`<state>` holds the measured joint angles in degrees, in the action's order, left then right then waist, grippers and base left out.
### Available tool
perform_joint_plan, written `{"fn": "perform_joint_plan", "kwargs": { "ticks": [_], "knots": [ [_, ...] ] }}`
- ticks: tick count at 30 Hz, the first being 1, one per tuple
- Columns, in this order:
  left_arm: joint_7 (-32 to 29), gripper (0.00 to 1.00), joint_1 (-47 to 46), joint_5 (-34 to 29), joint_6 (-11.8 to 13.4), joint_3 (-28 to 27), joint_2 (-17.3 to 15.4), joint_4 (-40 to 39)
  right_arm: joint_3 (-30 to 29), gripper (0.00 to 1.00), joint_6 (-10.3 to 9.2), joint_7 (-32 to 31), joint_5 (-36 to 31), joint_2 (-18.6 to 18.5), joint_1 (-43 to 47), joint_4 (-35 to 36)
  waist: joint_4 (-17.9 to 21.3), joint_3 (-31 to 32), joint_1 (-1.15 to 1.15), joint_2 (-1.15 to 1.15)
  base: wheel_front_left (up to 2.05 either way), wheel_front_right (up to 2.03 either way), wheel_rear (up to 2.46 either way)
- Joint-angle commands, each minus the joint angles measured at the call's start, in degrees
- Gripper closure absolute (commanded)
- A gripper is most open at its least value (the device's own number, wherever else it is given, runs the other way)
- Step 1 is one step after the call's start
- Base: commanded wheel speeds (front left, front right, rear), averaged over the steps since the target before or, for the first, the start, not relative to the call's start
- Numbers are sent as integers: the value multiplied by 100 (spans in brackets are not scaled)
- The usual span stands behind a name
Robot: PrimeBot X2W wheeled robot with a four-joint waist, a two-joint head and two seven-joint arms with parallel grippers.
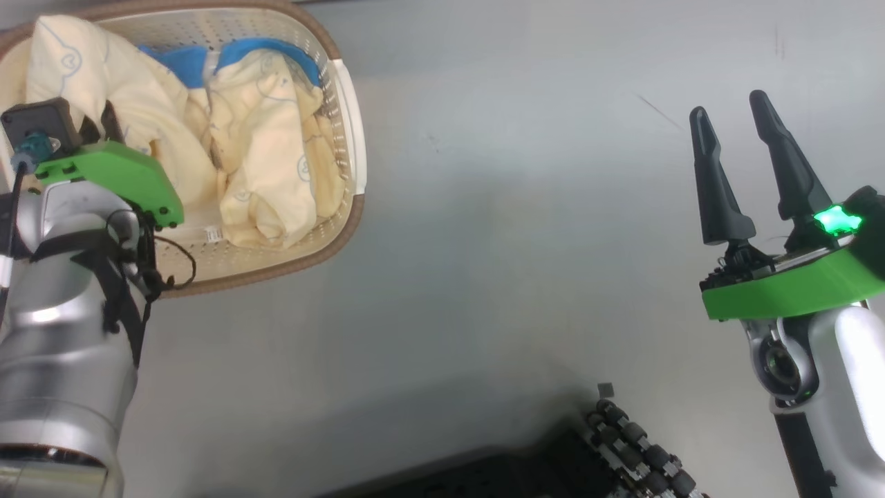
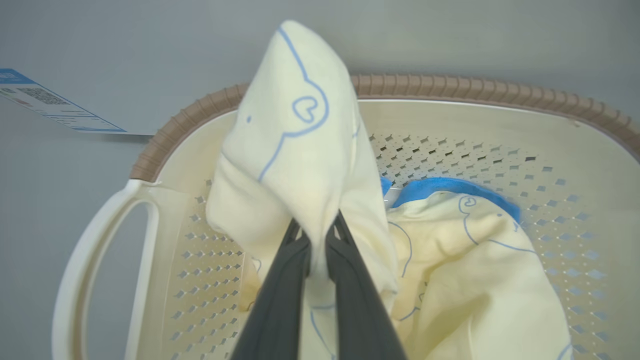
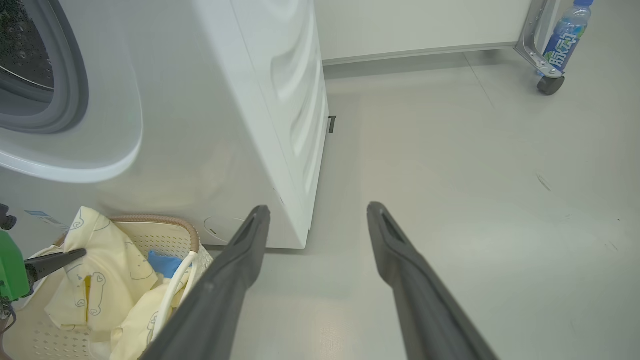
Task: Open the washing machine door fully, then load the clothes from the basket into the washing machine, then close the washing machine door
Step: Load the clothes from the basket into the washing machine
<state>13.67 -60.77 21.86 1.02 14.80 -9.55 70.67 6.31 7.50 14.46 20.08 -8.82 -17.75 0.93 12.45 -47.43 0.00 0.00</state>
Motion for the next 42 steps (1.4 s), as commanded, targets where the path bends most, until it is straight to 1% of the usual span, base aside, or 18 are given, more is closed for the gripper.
{"fn": "perform_joint_plan", "kwargs": {
  "ticks": [1,4,6,12,13,19,29,36,42],
  "knots": [
    [102,100,248,37,-31,-106,-188,-186,67,0,-1,54,-5,-116,250,115,-126,274,0,0,0,0,0],
    [125,100,471,70,-100,-148,-195,-420,89,0,-1,54,-3,-141,282,90,-173,478,0,0,0,0,0],
    [129,100,631,60,-116,-192,-232,-731,97,0,-1,54,-1,-155,302,81,-198,594,0,0,0,0,0],
    [131,100,1287,-17,-70,-369,-236,-1836,141,0,-1,54,7,-185,384,33,-259,902,0,0,0,0,0],
    [131,100,1287,-17,-70,-369,-236,-1836,141,0,-1,54,7,-185,384,33,-259,902,0,0,0,0,0],
    [132,100,1930,-120,-12,-550,-212,-2841,201,0,-1,54,16,-186,428,-11,-269,1199,0,0,0,0,0],
    [132,100,2710,-250,62,-695,-154,-4307,284,0,-1,54,28,-176,562,-87,-277,1635,0,0,0,0,0],
    [74,100,2960,-242,107,-718,-240,-4960,311,0,-1,54,45,-198,656,-122,-315,1889,0,0,0,0,0],
    [-243,100,2932,-251,183,-732,-406,-5272,431,0,-1,54,61,-189,660,-156,-249,2011,0,0,0,0,0]
  ]
}}
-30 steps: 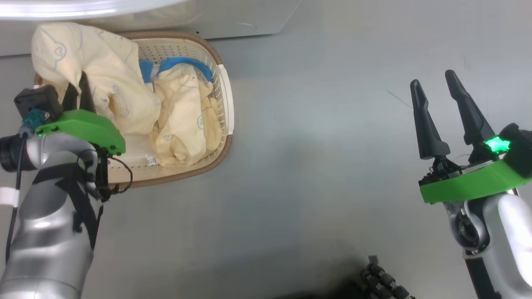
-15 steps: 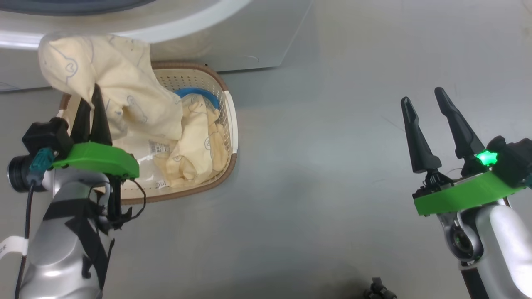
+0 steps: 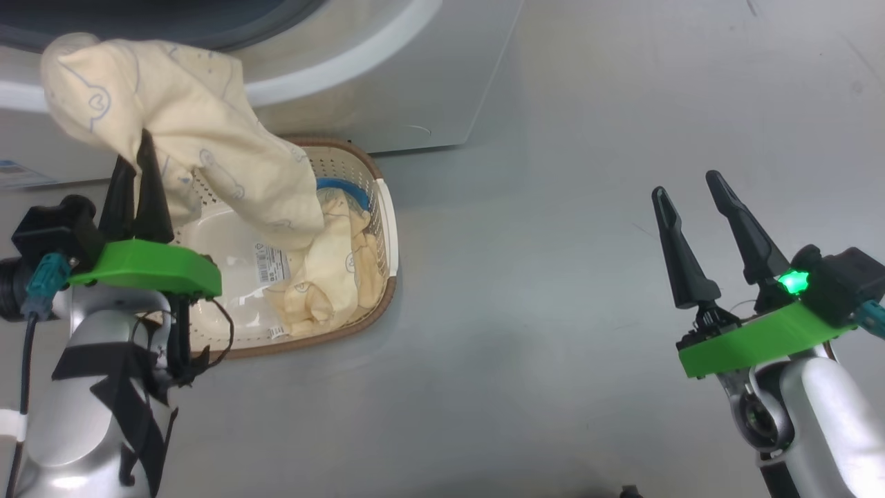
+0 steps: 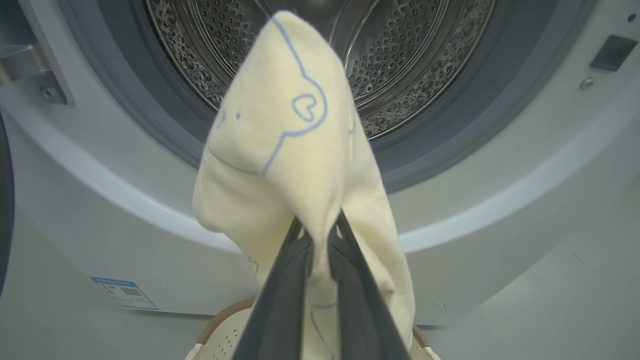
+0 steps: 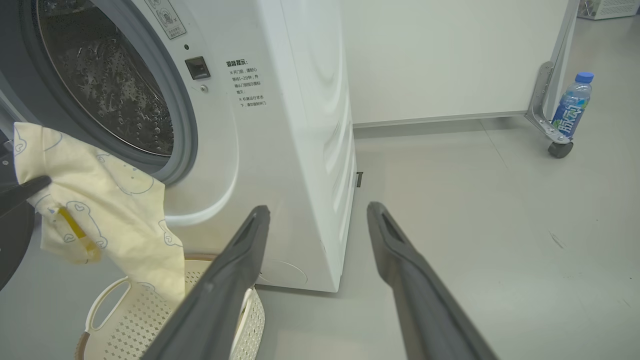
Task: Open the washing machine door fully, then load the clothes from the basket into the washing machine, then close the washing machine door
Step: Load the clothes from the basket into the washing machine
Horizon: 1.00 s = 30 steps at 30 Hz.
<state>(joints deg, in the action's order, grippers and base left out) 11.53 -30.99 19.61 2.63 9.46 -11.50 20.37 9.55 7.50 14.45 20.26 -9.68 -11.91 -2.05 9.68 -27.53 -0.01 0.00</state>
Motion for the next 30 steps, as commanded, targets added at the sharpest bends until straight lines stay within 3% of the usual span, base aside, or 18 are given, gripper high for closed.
{"fn": "perform_joint_plan", "kwargs": {
  "ticks": [1,16,30],
  "knots": [
    [-71,100,-72,-24,25,-201,-239,-279,129,0,-1,55,46,-98,72,136,45,36,1,0,0,0,0],
    [-209,100,-48,49,61,-117,-258,-625,108,0,-1,55,61,-67,153,83,103,406,1,0,0,0,0],
    [-140,100,917,107,272,-138,-317,-1342,9,0,-1,55,-1,-165,547,131,-124,1201,1,0,0,0,0]
  ]
}}
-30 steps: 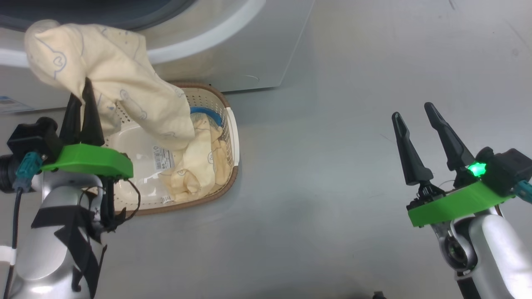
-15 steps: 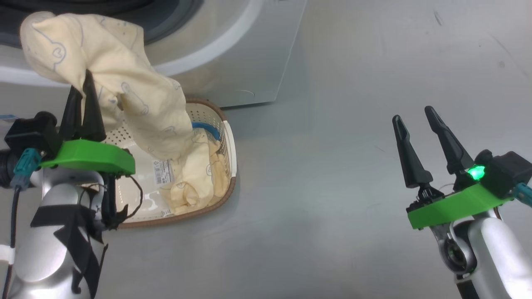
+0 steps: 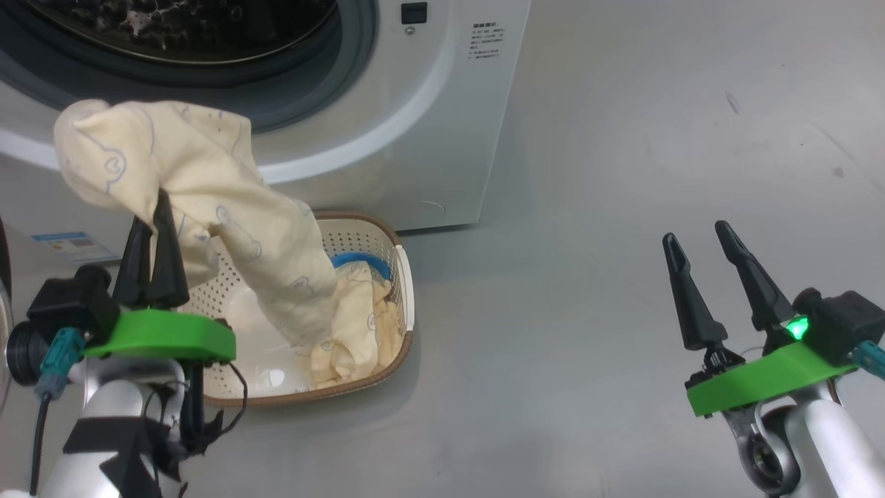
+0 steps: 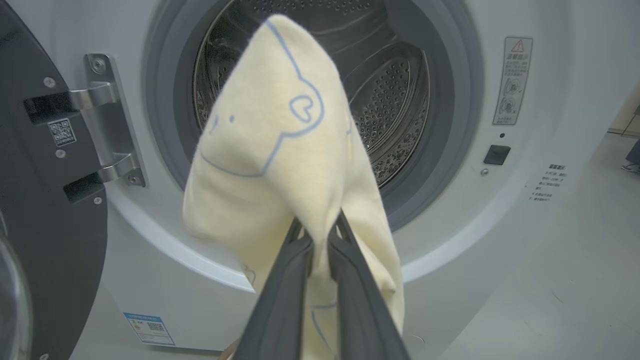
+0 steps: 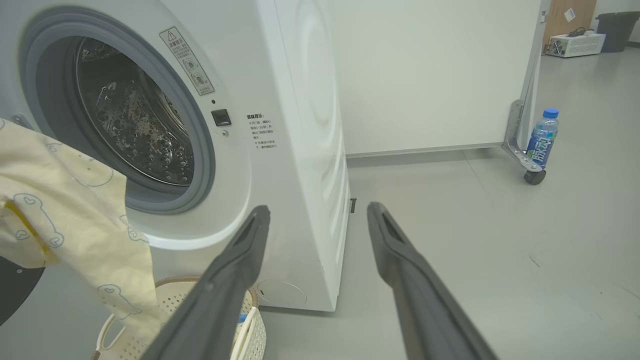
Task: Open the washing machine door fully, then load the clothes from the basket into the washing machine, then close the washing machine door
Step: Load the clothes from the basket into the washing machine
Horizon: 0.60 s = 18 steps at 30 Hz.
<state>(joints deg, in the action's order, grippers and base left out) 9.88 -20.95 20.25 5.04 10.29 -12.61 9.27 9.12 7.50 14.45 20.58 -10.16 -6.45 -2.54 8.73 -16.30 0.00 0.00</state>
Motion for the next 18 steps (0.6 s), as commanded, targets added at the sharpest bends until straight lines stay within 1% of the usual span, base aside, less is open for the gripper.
{"fn": "perform_joint_plan", "kwargs": {
  "ticks": [1,5,9,18],
  "knots": [
    [22,100,-10,47,50,-230,-218,-289,50,0,-1,55,-39,-120,28,192,-36,123,0,0,0,0,0],
    [14,100,320,24,150,-242,-255,-529,36,0,-1,55,-64,-146,147,228,-57,303,0,0,0,0,0],
    [38,100,760,-11,307,-273,-277,-782,-5,0,-1,55,-74,-183,305,287,-81,484,0,0,0,0,0],
    [111,100,1319,-40,533,-293,-235,-1021,-49,0,-1,55,-126,-211,525,359,-123,745,0,0,0,0,0]
  ]
}}
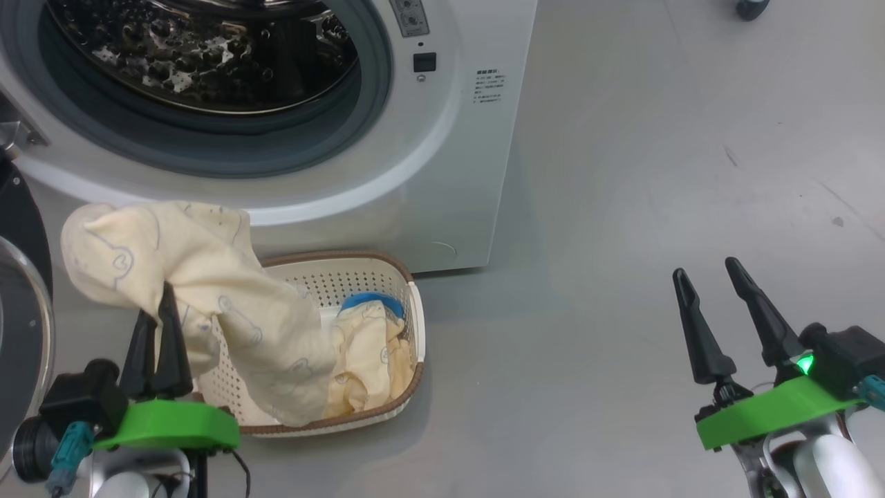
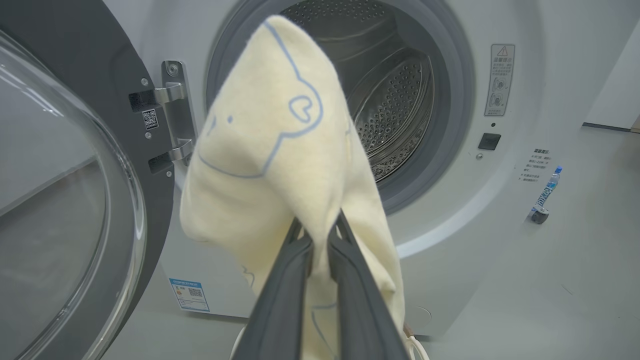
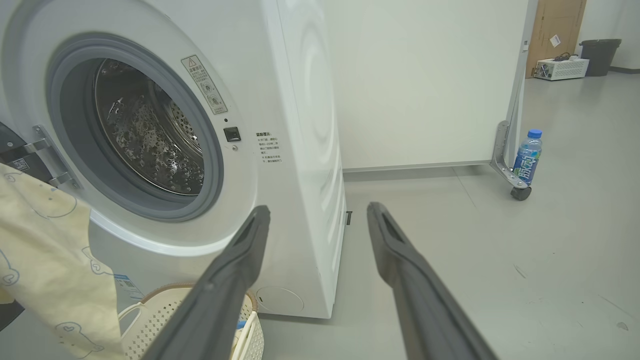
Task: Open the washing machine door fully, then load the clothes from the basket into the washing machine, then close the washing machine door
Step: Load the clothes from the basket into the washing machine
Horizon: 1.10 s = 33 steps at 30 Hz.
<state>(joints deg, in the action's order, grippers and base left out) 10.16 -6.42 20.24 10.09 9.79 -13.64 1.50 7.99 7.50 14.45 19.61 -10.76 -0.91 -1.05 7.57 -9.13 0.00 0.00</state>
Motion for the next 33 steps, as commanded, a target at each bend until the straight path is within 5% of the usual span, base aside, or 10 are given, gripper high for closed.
{"fn": "perform_joint_plan", "kwargs": {
  "ticks": [1,33],
  "knots": [
    [89,100,-86,-56,45,-237,-140,-258,65,0,-1,55,-32,-150,-10,215,-7,59,0,0,0,0,0],
    [192,100,511,24,253,-248,-175,-336,68,0,-1,55,-54,-169,166,224,-89,284,0,0,0,0,0]
  ]
}}
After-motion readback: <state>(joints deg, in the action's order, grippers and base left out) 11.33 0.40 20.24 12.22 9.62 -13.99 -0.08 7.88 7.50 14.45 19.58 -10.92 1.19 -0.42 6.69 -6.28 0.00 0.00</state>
